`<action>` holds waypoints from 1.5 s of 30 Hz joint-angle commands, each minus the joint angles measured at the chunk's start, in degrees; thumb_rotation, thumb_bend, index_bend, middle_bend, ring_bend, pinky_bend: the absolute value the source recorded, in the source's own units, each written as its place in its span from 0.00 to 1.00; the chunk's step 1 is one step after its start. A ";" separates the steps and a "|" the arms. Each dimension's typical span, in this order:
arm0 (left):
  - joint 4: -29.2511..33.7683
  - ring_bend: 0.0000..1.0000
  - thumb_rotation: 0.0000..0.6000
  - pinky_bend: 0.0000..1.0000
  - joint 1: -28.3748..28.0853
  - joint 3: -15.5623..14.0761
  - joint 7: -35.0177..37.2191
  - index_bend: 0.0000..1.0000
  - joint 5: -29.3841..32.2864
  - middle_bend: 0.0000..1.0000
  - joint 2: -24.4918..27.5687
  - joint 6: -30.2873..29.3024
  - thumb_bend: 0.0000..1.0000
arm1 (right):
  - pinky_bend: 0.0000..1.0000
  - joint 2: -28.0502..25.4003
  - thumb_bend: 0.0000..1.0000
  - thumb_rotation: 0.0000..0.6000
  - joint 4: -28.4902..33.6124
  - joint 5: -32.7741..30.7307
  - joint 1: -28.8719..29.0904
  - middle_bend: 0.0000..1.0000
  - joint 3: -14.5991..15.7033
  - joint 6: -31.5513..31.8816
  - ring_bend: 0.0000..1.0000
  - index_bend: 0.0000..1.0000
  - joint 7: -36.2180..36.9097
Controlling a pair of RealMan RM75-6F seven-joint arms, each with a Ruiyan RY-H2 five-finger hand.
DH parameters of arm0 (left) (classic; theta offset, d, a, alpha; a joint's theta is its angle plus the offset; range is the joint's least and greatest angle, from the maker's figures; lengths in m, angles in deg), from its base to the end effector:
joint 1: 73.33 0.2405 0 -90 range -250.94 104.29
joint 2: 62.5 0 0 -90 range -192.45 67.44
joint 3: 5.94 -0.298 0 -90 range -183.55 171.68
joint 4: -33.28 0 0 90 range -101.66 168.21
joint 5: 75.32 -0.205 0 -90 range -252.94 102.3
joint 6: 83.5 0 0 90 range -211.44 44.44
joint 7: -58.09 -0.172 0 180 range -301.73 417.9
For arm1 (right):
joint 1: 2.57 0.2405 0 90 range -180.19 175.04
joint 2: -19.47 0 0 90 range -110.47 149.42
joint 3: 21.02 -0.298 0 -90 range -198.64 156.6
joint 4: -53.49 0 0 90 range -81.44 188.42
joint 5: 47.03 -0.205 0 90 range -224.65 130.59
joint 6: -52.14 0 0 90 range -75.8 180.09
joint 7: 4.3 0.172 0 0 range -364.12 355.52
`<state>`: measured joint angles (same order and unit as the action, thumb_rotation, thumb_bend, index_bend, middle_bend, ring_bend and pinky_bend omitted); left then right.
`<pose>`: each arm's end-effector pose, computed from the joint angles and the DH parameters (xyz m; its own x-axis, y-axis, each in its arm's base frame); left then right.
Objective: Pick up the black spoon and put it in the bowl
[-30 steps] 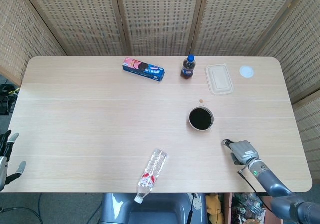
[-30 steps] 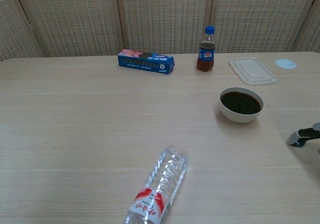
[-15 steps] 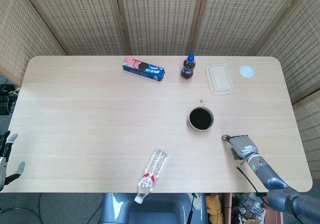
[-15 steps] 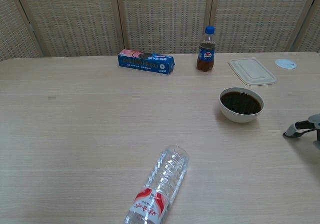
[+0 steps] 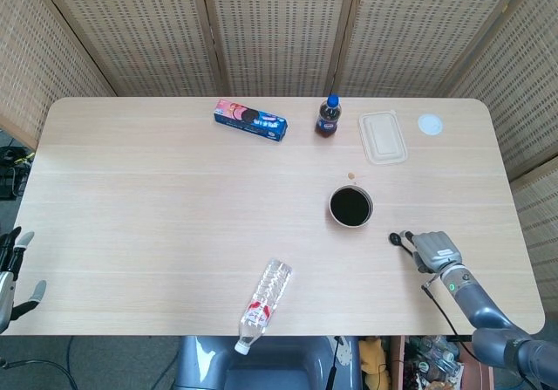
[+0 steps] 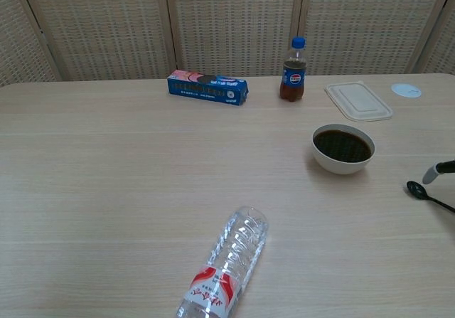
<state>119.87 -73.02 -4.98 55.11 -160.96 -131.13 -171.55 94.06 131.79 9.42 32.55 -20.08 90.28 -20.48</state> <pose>-0.3776 0.1729 0.1658 0.4631 0.0237 0.8860 0.8825 0.0808 -0.4634 -0.3570 -0.3528 0.0422 0.5399 -0.5904 0.5999 -0.8025 -0.1460 0.5786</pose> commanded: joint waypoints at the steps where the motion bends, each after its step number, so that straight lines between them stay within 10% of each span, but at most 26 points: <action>1: -0.06 0.00 1.00 0.00 0.04 -0.04 0.07 0.00 -0.01 0.00 0.00 -0.02 0.36 | 0.99 -0.25 0.87 1.00 0.32 -0.39 0.00 0.93 0.26 0.16 0.96 0.19 -0.36; 45: -0.64 0.00 1.00 0.00 -0.04 -0.29 0.66 0.00 -0.28 0.00 -0.44 0.08 0.36 | 0.99 -2.07 0.87 1.00 8.00 1.53 -0.40 0.93 3.82 1.94 0.96 0.23 -3.51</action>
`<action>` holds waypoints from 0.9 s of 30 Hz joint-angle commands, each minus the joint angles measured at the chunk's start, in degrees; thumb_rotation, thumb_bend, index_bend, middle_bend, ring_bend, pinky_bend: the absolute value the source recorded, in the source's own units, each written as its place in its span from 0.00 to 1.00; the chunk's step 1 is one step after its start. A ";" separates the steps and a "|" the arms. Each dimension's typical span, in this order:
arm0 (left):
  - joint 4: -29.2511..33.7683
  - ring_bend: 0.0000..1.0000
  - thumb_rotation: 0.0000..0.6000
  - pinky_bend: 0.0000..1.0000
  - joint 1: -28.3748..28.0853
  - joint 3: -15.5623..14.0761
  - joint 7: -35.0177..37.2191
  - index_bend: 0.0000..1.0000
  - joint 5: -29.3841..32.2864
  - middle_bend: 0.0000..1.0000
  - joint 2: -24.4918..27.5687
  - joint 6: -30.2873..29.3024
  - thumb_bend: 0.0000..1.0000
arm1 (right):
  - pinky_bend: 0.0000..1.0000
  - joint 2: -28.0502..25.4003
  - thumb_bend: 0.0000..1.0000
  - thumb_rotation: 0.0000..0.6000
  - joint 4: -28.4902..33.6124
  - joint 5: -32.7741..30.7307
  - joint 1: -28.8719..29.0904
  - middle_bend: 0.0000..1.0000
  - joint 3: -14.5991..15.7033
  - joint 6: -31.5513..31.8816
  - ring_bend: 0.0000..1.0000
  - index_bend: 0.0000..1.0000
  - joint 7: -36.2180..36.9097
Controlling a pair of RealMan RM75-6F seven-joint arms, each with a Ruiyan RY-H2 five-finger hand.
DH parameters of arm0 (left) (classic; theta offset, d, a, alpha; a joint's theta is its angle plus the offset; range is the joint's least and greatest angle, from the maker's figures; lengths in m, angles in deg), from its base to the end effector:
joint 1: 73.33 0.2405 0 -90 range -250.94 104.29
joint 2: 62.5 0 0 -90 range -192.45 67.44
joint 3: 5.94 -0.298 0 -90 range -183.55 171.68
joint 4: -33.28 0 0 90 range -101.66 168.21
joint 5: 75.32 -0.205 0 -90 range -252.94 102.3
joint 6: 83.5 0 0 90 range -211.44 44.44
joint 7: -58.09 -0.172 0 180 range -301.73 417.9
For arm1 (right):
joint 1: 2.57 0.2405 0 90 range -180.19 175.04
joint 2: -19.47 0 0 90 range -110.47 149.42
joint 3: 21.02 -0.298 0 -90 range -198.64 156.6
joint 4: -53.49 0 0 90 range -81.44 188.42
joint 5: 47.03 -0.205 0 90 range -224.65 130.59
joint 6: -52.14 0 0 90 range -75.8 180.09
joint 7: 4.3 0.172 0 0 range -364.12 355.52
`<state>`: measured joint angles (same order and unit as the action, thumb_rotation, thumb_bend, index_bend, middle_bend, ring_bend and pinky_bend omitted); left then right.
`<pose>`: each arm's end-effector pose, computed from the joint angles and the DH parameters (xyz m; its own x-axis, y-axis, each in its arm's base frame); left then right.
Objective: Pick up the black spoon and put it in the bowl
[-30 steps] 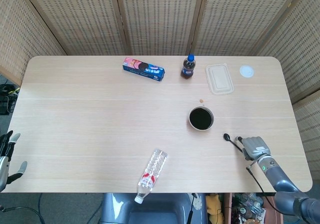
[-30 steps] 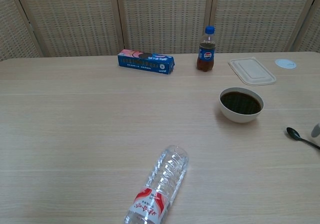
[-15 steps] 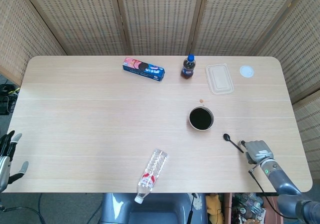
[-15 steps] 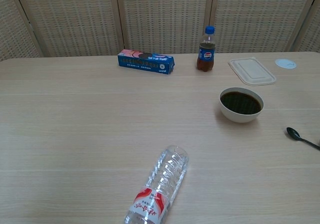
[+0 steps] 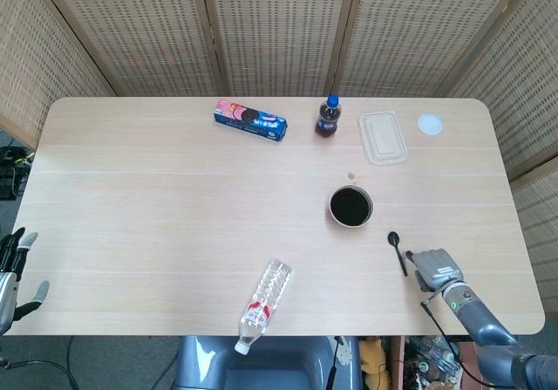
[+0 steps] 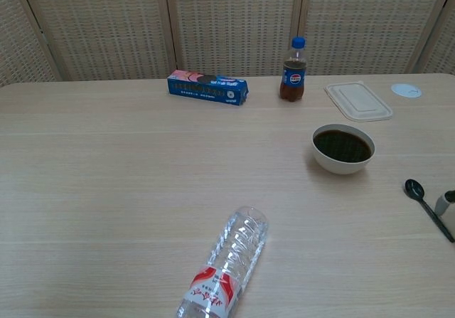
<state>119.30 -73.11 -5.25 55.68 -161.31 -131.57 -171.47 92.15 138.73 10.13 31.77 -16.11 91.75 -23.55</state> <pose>-0.3781 0.1725 0.1625 0.4564 0.0280 0.8893 0.8864 0.0731 -0.4572 -0.3510 -0.3166 0.0324 0.5532 -0.6384 0.5352 -0.7950 -0.2126 0.5681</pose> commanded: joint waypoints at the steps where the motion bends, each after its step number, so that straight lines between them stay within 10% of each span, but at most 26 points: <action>1: -0.23 0.00 1.00 0.00 0.20 -0.05 0.28 0.00 0.35 0.00 -0.01 0.04 0.36 | 0.99 -0.15 0.87 1.00 1.76 1.41 0.66 0.93 -0.53 1.02 0.96 0.23 -0.73; 27: -1.87 0.00 1.00 0.00 0.60 -0.26 2.13 0.00 1.09 0.00 -0.29 0.65 0.36 | 0.99 1.34 0.87 1.00 1.80 -0.48 2.68 0.93 -1.28 1.30 0.96 0.23 -2.49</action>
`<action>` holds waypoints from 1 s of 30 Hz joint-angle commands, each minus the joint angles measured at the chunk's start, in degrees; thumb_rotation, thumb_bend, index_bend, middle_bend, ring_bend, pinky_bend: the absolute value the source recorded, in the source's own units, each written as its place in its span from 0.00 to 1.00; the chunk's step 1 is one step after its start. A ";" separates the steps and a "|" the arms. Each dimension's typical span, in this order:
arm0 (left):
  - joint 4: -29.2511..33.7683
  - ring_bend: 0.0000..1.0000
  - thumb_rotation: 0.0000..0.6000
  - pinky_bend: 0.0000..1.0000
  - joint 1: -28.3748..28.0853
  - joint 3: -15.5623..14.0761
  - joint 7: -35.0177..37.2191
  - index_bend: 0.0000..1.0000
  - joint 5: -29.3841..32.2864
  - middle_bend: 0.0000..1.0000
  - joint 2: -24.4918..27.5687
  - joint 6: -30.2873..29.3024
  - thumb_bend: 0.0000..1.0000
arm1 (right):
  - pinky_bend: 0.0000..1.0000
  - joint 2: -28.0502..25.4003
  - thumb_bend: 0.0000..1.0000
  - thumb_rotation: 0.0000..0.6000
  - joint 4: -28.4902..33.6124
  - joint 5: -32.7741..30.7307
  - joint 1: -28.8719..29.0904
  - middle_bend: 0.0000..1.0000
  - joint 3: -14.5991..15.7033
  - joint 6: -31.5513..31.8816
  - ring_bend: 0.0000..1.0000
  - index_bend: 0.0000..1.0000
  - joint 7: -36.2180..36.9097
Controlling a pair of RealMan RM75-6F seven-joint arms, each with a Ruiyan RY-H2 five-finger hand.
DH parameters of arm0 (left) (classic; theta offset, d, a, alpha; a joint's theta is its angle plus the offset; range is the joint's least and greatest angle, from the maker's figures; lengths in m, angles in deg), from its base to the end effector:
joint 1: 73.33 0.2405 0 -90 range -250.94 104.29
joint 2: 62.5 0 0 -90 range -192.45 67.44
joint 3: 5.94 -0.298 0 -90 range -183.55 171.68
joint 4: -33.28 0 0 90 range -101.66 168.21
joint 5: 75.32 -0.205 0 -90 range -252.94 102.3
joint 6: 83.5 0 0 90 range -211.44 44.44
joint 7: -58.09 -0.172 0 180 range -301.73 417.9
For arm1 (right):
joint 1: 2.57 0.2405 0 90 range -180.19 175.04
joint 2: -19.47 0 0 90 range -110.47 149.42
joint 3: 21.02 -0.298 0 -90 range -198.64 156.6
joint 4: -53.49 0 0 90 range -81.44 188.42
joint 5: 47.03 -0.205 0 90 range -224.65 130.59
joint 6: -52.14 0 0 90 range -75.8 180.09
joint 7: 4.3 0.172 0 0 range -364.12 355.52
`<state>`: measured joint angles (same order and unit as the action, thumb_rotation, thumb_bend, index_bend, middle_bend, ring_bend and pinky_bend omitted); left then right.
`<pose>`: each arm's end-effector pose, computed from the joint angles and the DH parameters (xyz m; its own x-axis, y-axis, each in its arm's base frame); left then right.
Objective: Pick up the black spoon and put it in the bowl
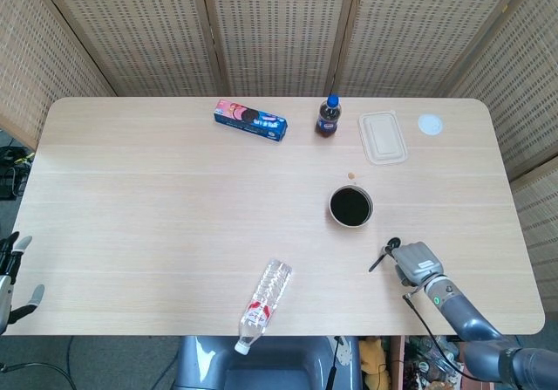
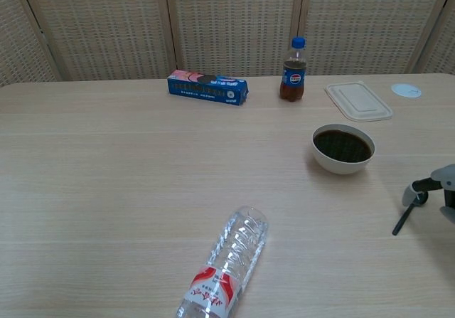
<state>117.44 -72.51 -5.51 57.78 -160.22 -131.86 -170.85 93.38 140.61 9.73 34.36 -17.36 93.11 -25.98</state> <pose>-0.3895 0.1672 0.1629 0.4461 0.0455 0.8939 0.8880 0.1022 -0.4483 -0.3200 -0.3318 0.0214 0.5865 -0.5935 0.5512 -0.7909 -0.2728 0.5478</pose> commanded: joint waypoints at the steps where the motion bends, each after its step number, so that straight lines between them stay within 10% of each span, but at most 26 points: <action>1: -0.06 0.00 1.00 0.00 0.01 -0.03 0.07 0.00 0.01 0.00 -0.03 0.06 0.36 | 0.99 0.24 0.87 1.00 -0.21 -0.18 0.23 0.93 -0.04 -0.10 0.96 0.23 -0.15; 30: -0.04 0.00 1.00 0.00 0.09 0.02 -0.28 0.00 -0.03 0.00 -0.19 0.09 0.36 | 0.99 1.52 0.87 1.00 -7.25 -4.92 0.54 0.93 0.29 -1.99 0.96 0.25 1.34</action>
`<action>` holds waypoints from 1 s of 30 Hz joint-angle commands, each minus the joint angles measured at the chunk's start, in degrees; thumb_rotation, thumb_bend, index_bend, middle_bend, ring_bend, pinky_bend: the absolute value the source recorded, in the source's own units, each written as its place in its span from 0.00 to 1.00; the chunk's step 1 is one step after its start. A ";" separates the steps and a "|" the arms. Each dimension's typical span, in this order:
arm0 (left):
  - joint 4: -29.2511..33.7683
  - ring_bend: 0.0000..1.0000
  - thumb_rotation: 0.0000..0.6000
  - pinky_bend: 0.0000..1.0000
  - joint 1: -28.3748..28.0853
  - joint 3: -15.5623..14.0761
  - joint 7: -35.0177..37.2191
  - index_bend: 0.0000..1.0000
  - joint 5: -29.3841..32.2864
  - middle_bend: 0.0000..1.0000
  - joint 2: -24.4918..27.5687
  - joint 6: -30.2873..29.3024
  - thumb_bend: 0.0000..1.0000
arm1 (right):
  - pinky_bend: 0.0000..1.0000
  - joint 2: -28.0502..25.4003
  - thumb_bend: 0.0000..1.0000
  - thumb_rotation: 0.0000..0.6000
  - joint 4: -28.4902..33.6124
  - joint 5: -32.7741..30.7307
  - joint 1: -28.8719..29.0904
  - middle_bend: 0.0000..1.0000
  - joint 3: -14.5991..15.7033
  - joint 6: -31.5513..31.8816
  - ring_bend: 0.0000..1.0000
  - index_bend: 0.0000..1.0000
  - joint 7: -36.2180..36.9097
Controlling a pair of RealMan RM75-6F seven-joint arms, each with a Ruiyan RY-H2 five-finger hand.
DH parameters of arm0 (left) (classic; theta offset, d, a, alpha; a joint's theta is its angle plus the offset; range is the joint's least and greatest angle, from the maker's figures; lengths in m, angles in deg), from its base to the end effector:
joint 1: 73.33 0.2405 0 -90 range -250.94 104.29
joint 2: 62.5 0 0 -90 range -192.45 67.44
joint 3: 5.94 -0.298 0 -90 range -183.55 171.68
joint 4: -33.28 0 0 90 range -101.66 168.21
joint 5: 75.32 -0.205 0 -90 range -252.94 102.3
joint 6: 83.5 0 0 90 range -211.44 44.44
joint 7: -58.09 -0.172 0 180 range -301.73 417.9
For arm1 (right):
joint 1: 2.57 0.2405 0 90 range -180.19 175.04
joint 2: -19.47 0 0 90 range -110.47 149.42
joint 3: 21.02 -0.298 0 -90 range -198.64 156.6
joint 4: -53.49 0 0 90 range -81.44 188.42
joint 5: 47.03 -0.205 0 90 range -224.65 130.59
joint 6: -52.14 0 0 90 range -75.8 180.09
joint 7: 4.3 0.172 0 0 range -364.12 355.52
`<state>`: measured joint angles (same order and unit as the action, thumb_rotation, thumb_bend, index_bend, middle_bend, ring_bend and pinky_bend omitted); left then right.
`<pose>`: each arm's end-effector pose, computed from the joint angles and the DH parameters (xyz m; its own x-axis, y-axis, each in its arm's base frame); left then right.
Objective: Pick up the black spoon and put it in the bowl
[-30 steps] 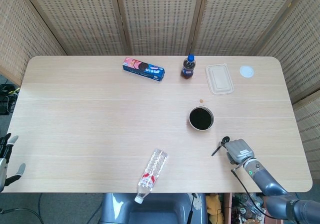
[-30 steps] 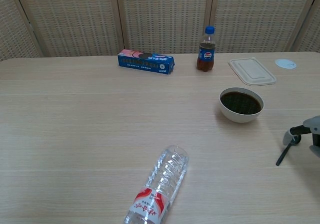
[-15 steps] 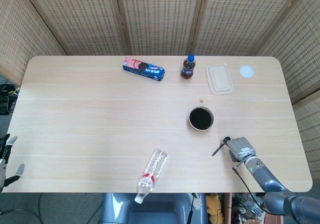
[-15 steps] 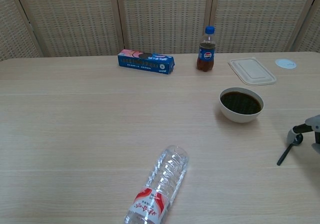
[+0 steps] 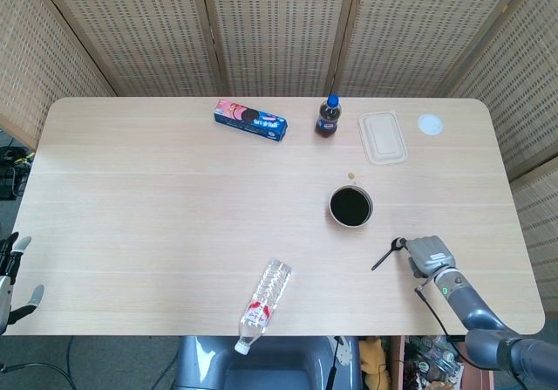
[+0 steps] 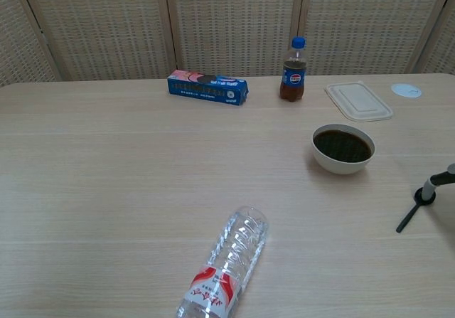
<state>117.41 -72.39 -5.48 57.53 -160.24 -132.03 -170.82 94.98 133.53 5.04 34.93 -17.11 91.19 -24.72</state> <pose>-0.3896 0.1665 0.1618 0.4476 0.0468 0.8930 0.8870 0.1035 -0.4500 -0.3506 -0.3489 0.0295 0.5629 -0.6123 0.5553 -0.7818 -0.1763 0.5981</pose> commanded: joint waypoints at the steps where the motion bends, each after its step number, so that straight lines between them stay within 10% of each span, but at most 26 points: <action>1: 0.00 0.00 1.00 0.00 -0.05 -0.02 -0.02 0.00 -0.01 0.00 -0.03 0.12 0.36 | 0.99 -0.11 0.87 1.00 -0.42 -0.50 -0.07 0.93 0.08 -0.14 0.96 0.25 0.10; 22: -0.07 0.00 1.00 0.00 -0.24 0.06 0.13 0.00 -0.45 0.00 -0.19 -0.03 0.36 | 0.99 -2.83 0.87 1.00 2.13 -0.27 -2.01 0.92 -0.18 4.01 0.96 0.25 1.02; 30: -0.02 0.00 1.00 0.00 -0.12 -0.07 0.11 0.00 -0.45 0.00 -0.14 -0.04 0.37 | 0.99 -1.83 0.40 1.00 2.89 8.10 -4.67 0.80 -1.68 11.85 0.95 0.42 4.08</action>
<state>117.39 -72.52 -5.55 57.64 -160.69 -132.17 -170.87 92.55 136.53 11.29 31.10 -18.33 101.41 -21.53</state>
